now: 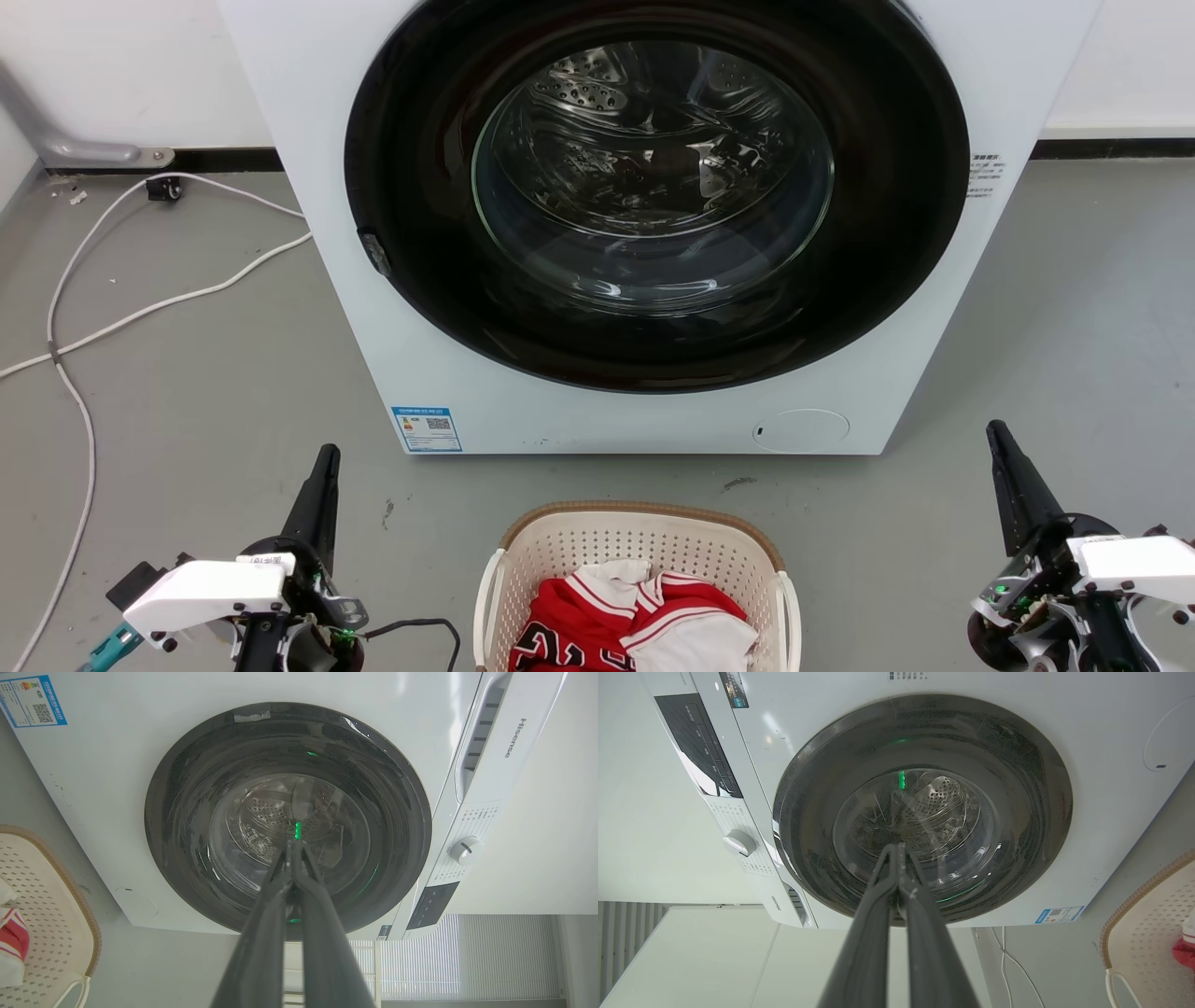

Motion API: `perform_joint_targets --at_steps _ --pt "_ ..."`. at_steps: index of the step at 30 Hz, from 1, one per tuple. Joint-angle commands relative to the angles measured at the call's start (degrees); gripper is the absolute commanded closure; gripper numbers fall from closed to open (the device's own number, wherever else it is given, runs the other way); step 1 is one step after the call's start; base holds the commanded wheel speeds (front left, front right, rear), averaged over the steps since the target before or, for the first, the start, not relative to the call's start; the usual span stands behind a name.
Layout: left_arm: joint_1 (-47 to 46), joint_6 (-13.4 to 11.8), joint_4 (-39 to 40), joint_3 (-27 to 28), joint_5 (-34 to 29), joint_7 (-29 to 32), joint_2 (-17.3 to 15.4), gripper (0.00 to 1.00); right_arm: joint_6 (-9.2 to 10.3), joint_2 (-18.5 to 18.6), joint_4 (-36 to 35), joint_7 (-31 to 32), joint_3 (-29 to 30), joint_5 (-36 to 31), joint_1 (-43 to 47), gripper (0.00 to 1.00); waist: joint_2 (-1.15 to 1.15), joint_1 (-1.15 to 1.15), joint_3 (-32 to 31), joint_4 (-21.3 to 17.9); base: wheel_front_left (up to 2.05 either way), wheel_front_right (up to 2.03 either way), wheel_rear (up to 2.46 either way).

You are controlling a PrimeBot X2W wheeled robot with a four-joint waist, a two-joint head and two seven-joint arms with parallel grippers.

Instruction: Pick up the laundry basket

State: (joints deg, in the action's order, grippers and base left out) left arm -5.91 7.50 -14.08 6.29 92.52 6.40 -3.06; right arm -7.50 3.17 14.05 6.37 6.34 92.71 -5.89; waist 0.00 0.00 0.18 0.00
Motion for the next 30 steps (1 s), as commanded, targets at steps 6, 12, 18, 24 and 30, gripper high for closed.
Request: perform_joint_targets --at_steps 6,12,18,24,30 --pt "-0.6 0.1 -0.1 0.3 -0.1 0.2 0.1 1.00 0.02 -0.2 0.1 0.2 0.1 -0.4 -0.6 1.00 0.00 0.00 0.0 0.0 0.00 0.00 0.00" --pt "-0.6 0.1 -0.1 0.3 -0.1 0.2 0.1 1.00 0.02 -0.3 0.1 0.2 0.1 -0.4 -0.6 1.00 0.00 0.00 0.0 0.0 0.00 0.00 0.00" --pt "-0.6 0.1 -0.1 0.3 -0.1 0.2 0.1 1.00 0.02 -0.3 0.1 0.2 0.1 -0.4 -0.6 1.00 0.00 0.00 0.0 0.0 0.00 0.00 0.00" --pt "1.2 0.0 -1.2 -0.3 -0.1 -0.3 0.2 0.00 0.01 -0.2 1.4 -0.1 -0.2 -0.1 1.3 0.00 0.00 0.00 0.0 0.0 0.00 0.00 0.00" --pt "1.5 0.0 0.4 -0.5 -3.4 -2.3 0.2 0.00 0.01 -0.2 0.9 -2.2 -0.5 -2.9 1.5 0.00 0.00 0.00 0.1 0.0 0.00 0.00 0.00"
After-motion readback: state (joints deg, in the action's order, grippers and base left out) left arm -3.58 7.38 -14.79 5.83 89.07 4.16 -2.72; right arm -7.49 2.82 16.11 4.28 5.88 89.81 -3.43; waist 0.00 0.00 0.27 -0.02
